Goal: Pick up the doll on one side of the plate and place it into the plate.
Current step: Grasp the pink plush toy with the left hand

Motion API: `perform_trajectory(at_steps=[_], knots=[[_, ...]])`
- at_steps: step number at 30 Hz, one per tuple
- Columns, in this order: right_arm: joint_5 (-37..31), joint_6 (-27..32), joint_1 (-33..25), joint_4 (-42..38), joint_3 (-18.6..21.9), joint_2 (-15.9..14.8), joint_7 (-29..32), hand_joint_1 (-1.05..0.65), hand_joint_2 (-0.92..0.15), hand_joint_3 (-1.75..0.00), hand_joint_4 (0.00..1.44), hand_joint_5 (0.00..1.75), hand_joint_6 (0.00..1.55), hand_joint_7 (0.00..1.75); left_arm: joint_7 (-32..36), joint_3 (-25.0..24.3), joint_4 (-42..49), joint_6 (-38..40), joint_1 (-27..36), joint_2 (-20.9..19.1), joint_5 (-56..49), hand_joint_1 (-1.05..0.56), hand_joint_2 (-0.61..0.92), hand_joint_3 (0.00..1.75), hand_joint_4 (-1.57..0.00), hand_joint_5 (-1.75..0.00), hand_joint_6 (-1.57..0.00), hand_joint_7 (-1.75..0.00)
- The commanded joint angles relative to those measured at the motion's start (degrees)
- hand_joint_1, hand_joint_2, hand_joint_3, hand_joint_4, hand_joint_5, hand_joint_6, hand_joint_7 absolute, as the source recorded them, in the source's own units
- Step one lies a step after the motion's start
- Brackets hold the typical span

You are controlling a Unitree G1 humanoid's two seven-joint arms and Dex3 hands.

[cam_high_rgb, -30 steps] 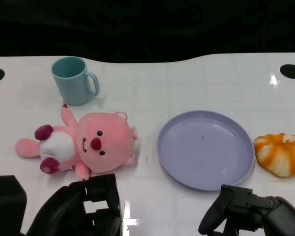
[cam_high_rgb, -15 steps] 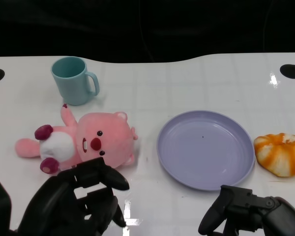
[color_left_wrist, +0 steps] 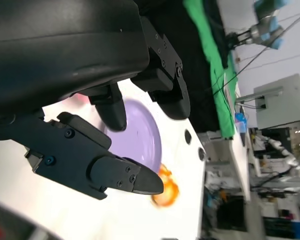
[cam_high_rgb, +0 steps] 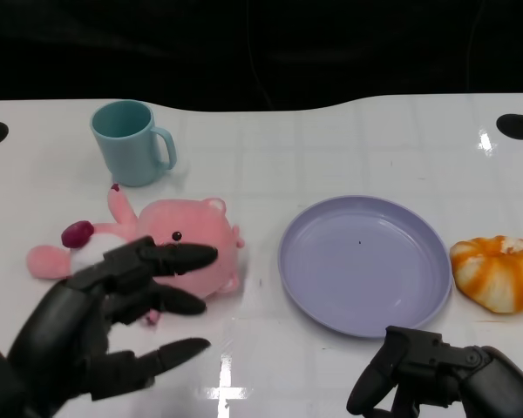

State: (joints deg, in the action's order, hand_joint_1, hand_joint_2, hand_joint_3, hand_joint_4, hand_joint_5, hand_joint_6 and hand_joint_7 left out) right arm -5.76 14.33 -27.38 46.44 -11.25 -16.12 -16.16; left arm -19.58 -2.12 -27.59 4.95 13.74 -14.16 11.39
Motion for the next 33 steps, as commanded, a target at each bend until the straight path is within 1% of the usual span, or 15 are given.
perform_trajectory(at_steps=[1, 4, 6, 9, 11, 14, 18, 23, 25, 29, 33], knots=[[-0.05, -0.03, 0.2, 0.41, 0.1, -0.3, 0.13, -0.24, -0.92, -0.34, 0.68, 1.57, 0.6, 1.28, 0.82, -0.94, 1.61, -3.51, -1.29, -1.86, -4.17, -0.58, 0.92, 0.09, -0.11, -0.82, -0.39, -0.18], [0.41, 0.36, 0.17, 0.57, 0.28, -0.21, 0.02, -0.24, -0.92, -0.34, 0.68, 1.56, 0.6, 1.28, 1.99, -1.21, 2.25, -6.39, -2.33, -2.76, -9.35, -0.61, 0.92, 0.1, -0.05, -0.77, -0.36, -0.14], [0.49, 0.52, 0.08, 0.73, 0.33, -0.16, 0.08, -0.24, -0.92, -0.33, 0.68, 1.56, 0.6, 1.28, 2.9, -1.49, 2.3, -7.41, -3.46, -3.98, -13.24, -0.63, 0.92, 0.1, -0.01, -0.7, -0.32, -0.1], [0.47, 0.54, 0.02, 0.81, 0.4, -0.16, 0.12, -0.24, -0.92, -0.33, 0.68, 1.56, 0.6, 1.28, 3.51, -2.03, 2.27, -7.28, -4.98, -6.12, -18.17, -0.65, 0.92, 0.11, 0.0, -0.58, -0.27, -0.06], [0.6, 0.55, 0.04, 0.81, 0.49, -0.13, 0.1, -0.24, -0.92, -0.33, 0.68, 1.56, 0.6, 1.28, 4.09, -2.29, 2.58, -7.48, -5.9, -7.19, -20.88, -0.65, 0.92, 0.09, 0.0, -0.55, -0.26, -0.05], [0.52, 0.5, 0.06, 0.79, 0.52, -0.25, 0.02, -0.24, -0.92, -0.33, 0.68, 1.56, 0.6, 1.28, 5.19, -2.6, 3.52, -7.96, -8.02, -9.86, -27.36, -0.64, 0.92, 0.07, 0.0, -0.52, -0.24, -0.03], [0.42, 0.54, -0.06, 0.9, 0.43, -0.25, 0.05, -0.24, -0.92, -0.33, 0.68, 1.56, 0.6, 1.28, 4.0, -2.43, 3.58, -5.52, -10.11, -12.75, -32.61, -0.61, 0.92, 0.04, 0.0, -0.43, -0.24, -0.03], [0.5, 0.94, -0.22, 1.25, 0.25, -0.09, 0.1, -0.25, -0.92, -0.34, 0.67, 1.56, 0.6, 1.28, 2.57, -0.65, 5.19, -3.23, -13.24, -16.25, -39.27, -0.61, 0.91, 0.01, -0.01, -0.44, -0.25, -0.02], [0.5, 1.02, -0.23, 1.31, 0.22, -0.07, 0.11, -0.25, -0.92, -0.34, 0.67, 1.56, 0.6, 1.28, 2.37, -0.2, 5.69, -2.79, -13.96, -16.74, -40.43, -0.61, 0.91, 0.01, -0.02, -0.46, -0.27, -0.03], [0.3, 0.79, -0.07, 1.25, 0.11, -0.02, 0.19, -0.26, -0.92, -0.34, 0.67, 1.56, 0.6, 1.28, 1.42, 2.92, 10.56, -3.33, -18.51, -20.1, -46.05, -0.59, 0.89, 0.0, -0.06, -0.46, -0.29, -0.03], [0.36, 1.2, 0.02, 1.39, 0.04, 0.05, 0.19, -0.25, -0.92, -0.34, 0.67, 1.56, 0.6, 1.27, 0.69, 5.73, 15.31, -3.12, -22.36, -21.15, -48.74, -0.59, 0.89, 0.0, -0.07, -0.44, -0.31, -0.02]])
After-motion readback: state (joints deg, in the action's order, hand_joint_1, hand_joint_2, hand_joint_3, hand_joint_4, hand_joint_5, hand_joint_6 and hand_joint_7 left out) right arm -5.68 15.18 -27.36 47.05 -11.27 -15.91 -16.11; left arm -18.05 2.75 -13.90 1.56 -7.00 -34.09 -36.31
